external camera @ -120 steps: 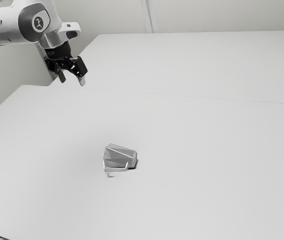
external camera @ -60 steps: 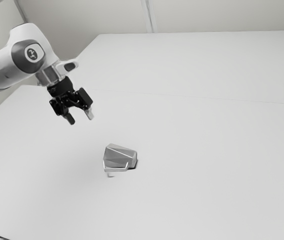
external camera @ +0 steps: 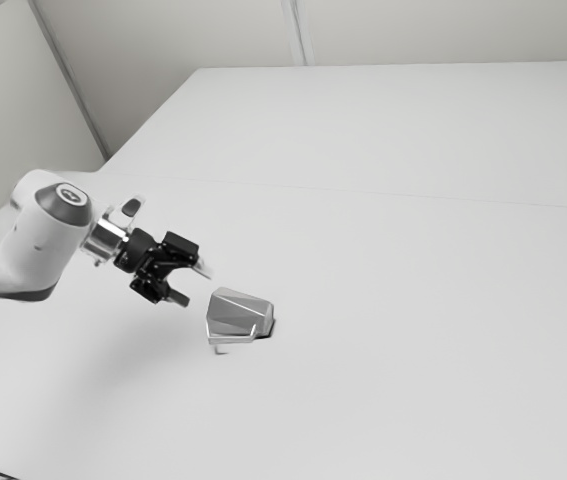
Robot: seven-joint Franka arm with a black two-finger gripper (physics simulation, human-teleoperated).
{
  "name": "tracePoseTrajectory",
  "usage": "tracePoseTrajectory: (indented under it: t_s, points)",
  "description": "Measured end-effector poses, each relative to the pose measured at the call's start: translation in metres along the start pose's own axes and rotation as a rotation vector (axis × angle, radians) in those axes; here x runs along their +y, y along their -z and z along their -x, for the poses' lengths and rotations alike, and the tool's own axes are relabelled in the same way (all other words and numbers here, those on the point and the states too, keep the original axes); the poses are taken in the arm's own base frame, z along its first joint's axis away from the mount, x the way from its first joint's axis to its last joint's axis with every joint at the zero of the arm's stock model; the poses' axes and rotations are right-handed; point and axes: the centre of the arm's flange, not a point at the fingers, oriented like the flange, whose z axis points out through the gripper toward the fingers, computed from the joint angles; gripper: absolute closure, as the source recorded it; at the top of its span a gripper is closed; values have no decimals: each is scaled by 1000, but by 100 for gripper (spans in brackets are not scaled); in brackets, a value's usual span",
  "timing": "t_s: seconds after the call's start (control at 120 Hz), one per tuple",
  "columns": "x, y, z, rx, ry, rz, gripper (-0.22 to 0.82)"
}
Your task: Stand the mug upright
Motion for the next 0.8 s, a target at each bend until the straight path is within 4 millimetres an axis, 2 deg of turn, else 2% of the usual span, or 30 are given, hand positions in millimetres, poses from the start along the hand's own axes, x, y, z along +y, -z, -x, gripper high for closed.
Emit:
tracePoseTrajectory:
  t_s: [0.192, 0.517, 0.558, 0.692, 0.8]
  points:
    - [-47, -27, -12, 55, 44, 170, 0]
    - [-44, -59, -6, 24, -112, 340, 1]
    - [-42, -60, -6, 23, -134, 350, 9]
    - [-39, -63, -6, 42, -191, 385, 44]
    - [-37, -63, -6, 56, -236, 400, 60]
